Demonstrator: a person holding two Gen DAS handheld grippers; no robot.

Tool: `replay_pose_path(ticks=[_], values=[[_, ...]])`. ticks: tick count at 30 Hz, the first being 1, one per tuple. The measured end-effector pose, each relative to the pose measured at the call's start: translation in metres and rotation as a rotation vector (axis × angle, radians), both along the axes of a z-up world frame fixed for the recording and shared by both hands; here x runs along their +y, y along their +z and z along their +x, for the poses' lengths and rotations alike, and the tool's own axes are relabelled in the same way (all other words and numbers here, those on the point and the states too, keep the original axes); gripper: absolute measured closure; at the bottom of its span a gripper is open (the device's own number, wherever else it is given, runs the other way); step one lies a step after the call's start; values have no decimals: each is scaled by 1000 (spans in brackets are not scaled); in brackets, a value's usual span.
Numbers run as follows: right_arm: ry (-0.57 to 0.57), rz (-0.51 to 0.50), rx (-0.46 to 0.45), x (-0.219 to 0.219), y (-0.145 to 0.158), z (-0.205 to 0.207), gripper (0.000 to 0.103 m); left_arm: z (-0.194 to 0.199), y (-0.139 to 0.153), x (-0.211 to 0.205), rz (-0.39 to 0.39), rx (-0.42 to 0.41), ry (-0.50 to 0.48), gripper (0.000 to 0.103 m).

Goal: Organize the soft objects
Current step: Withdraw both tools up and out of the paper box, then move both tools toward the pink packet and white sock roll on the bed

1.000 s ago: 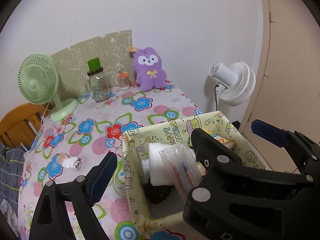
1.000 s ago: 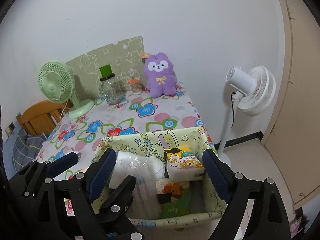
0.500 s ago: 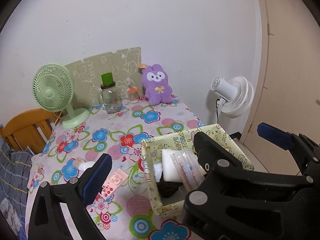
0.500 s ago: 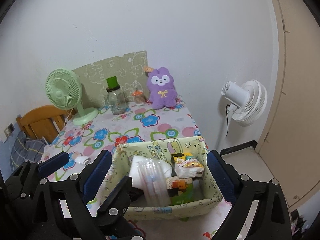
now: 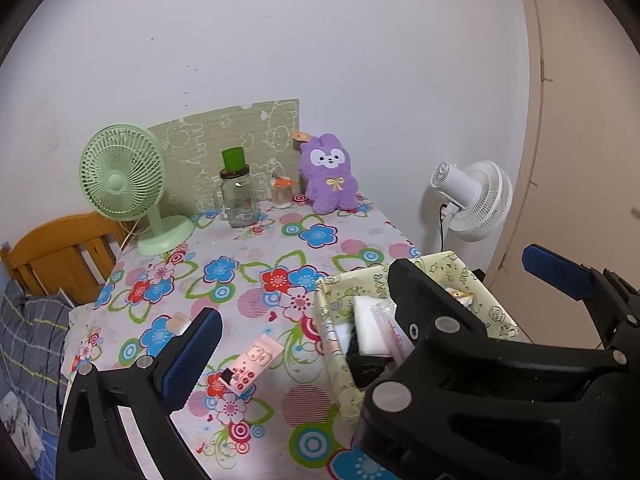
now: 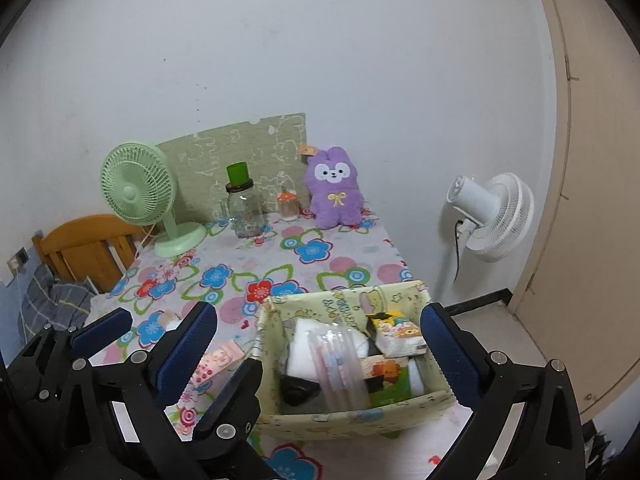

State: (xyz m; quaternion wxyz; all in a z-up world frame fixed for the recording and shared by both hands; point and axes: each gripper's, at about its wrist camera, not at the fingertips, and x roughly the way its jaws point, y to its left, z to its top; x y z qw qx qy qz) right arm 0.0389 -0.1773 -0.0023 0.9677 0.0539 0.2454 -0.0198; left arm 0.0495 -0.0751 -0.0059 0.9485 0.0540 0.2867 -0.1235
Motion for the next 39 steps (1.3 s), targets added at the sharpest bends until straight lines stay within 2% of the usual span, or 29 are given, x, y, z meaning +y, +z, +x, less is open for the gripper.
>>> replay_pose_path(ticks=[20, 30, 39], values=[[64, 14, 28, 55, -10, 25, 0, 18, -8, 56, -6, 7, 71, 0], [88, 15, 46, 83, -21, 39, 0, 29, -19, 80, 10, 13, 104, 0], [103, 16, 79, 105, -37, 56, 1, 45, -37, 106, 0, 51, 142, 0]])
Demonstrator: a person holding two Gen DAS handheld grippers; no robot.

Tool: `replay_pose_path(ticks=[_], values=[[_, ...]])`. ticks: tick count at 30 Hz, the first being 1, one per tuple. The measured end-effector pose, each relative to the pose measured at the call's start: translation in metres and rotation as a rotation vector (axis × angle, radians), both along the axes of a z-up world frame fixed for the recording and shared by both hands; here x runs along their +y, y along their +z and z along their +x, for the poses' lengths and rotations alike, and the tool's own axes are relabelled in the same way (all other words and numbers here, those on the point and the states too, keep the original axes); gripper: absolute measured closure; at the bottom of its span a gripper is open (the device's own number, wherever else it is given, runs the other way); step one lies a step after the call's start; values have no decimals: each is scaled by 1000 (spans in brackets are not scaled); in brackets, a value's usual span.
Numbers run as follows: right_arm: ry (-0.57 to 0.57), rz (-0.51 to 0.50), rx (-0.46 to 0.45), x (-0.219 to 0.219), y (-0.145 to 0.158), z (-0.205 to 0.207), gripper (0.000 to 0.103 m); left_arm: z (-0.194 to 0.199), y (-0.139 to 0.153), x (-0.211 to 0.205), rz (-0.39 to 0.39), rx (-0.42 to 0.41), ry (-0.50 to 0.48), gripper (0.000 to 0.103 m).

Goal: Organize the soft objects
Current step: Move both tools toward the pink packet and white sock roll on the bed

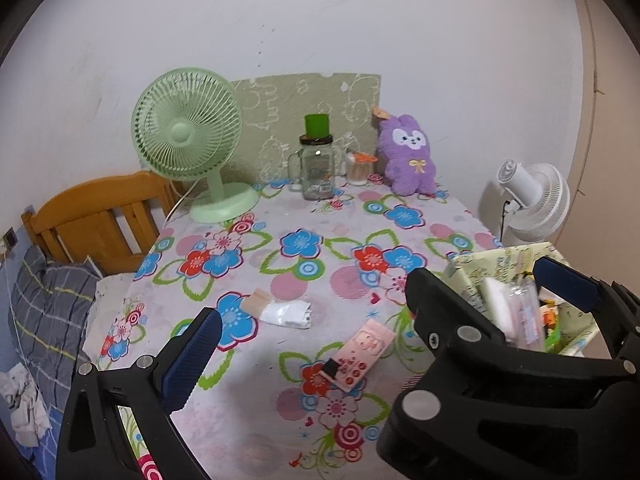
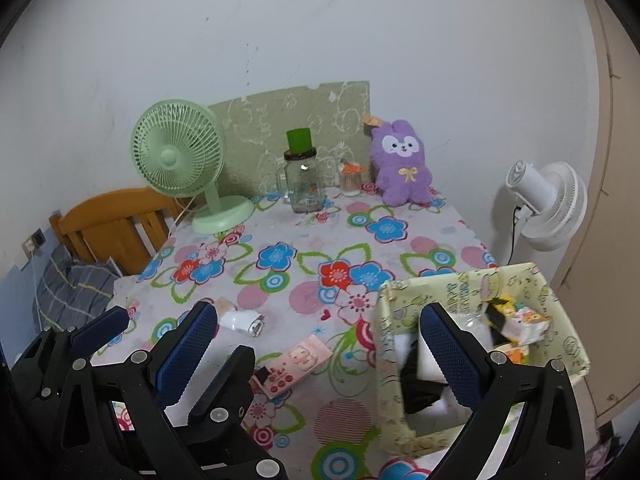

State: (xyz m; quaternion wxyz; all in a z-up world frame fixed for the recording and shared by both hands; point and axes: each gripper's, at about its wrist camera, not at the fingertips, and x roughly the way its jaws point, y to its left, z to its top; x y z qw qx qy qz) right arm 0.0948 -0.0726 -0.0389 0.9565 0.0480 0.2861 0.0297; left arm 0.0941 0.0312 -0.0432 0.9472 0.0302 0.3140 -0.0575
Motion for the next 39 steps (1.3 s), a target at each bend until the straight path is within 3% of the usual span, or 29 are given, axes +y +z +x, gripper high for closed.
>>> replay_pose_path(ticks=[26, 39], values=[[63, -16, 191, 50, -77, 55, 17, 41, -71, 44, 16, 143, 80, 2], [18, -6, 304, 50, -114, 80, 22, 59, -105, 44, 30, 229, 78, 5]])
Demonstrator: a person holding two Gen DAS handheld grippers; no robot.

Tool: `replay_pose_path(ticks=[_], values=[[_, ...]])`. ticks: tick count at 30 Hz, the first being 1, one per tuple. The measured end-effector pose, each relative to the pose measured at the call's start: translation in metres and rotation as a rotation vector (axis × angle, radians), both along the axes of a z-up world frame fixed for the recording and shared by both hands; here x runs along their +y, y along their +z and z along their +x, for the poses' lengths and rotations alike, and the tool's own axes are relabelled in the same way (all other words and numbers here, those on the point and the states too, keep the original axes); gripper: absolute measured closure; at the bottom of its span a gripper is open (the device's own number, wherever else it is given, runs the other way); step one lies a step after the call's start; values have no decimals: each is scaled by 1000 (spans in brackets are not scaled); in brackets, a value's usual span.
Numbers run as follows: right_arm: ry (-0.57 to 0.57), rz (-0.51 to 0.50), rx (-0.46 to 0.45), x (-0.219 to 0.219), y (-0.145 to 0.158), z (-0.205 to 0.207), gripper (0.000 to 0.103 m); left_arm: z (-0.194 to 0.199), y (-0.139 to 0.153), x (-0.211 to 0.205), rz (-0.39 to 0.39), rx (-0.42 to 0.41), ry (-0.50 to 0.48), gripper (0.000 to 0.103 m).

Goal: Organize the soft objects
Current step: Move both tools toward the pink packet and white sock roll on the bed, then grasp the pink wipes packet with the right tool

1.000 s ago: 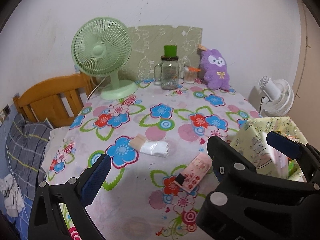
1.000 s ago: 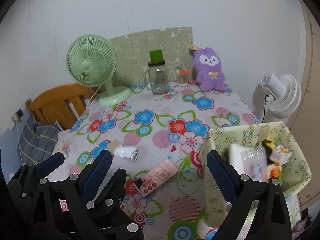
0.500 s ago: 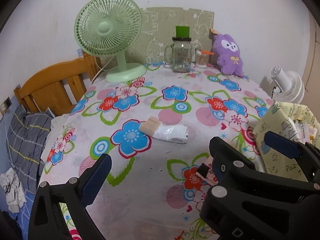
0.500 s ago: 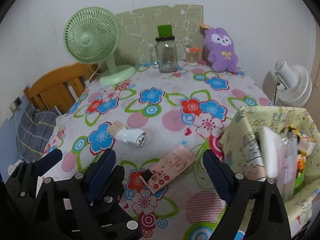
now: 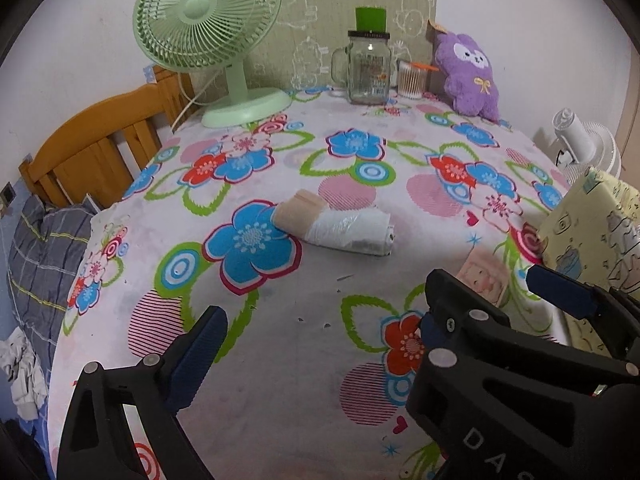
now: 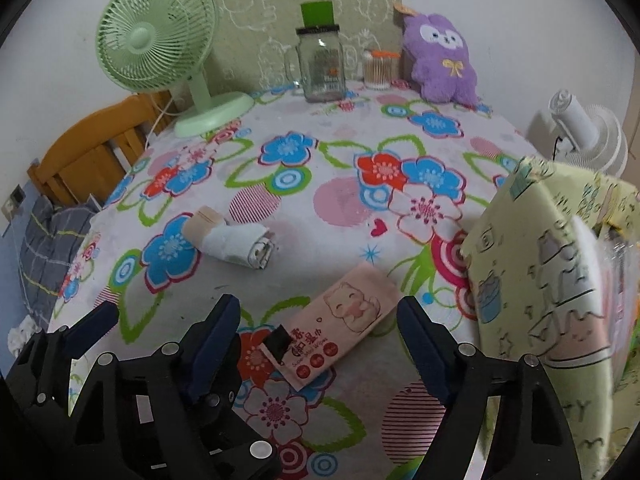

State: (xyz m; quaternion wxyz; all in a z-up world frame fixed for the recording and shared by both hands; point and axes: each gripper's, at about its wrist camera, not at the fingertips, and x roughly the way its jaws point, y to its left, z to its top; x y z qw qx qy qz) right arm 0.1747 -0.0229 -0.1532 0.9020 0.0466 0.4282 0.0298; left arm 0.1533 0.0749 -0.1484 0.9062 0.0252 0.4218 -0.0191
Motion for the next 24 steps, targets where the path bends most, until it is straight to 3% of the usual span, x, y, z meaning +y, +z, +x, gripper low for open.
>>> replay_pose_path(ticks=[9, 24], values=[[2, 5, 56, 1, -18, 14, 27, 10, -14, 0, -5, 53, -19, 5], [55, -25, 58, 11, -20, 23, 41, 10, -13, 5, -45, 66, -27, 5]])
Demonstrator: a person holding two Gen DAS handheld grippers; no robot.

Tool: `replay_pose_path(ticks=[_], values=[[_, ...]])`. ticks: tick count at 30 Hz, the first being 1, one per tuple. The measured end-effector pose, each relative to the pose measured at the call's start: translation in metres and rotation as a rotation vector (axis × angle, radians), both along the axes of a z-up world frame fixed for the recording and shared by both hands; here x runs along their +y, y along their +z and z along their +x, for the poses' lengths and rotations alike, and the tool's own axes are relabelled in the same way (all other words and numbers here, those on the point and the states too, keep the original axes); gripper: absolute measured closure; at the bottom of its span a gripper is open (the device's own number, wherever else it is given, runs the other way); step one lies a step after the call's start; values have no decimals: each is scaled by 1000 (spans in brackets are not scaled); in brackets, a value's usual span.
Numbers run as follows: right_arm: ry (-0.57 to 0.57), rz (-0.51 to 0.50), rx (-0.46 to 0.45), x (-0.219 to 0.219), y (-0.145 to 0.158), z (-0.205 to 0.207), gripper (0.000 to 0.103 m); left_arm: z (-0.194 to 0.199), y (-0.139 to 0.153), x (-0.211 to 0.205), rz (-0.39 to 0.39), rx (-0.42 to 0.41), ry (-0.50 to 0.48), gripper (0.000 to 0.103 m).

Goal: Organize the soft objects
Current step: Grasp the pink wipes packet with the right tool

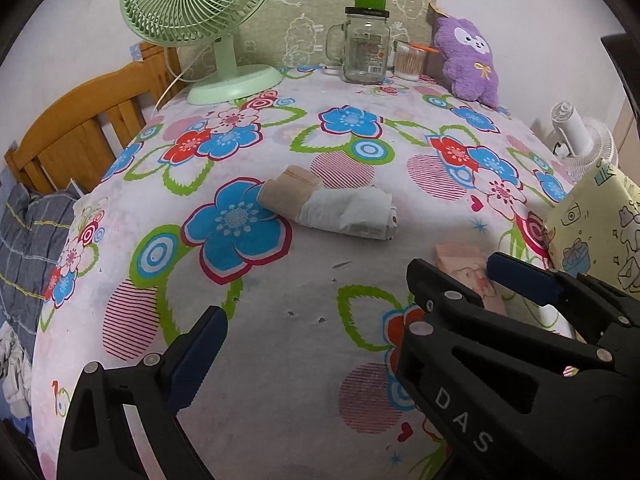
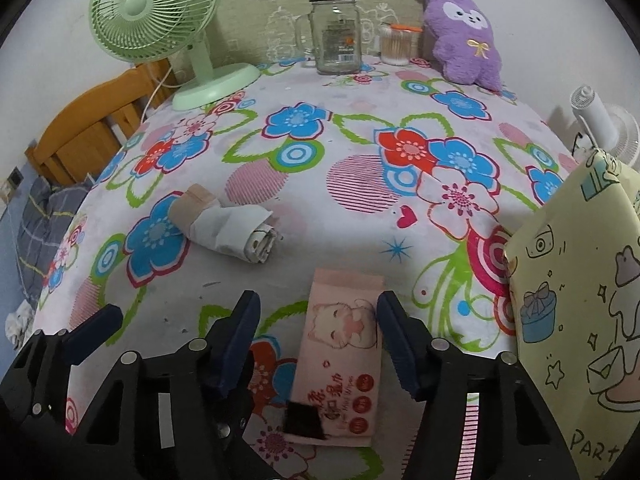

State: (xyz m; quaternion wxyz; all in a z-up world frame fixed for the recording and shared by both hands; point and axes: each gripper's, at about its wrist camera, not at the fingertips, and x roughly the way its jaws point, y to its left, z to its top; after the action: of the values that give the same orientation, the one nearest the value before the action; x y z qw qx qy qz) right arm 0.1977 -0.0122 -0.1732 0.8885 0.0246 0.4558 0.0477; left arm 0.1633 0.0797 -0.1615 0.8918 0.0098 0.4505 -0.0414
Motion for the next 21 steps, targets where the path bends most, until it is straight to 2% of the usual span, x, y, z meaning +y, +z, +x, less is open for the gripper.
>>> replay_pose_path(ticks=[12, 14, 15, 21], values=[[-3, -4, 33, -4, 0, -19, 41, -18, -2, -5, 13, 10, -18, 4], [-7, 7, 41, -4, -4, -19, 44, -18, -4, -4, 17, 20, -7, 5], [-10, -18, 32, -2, -4, -20, 56, -18, -5, -4, 26, 21, 0, 5], [13, -24, 16, 0, -4, -17, 62, -14, -3, -4, 42, 14, 15, 5]])
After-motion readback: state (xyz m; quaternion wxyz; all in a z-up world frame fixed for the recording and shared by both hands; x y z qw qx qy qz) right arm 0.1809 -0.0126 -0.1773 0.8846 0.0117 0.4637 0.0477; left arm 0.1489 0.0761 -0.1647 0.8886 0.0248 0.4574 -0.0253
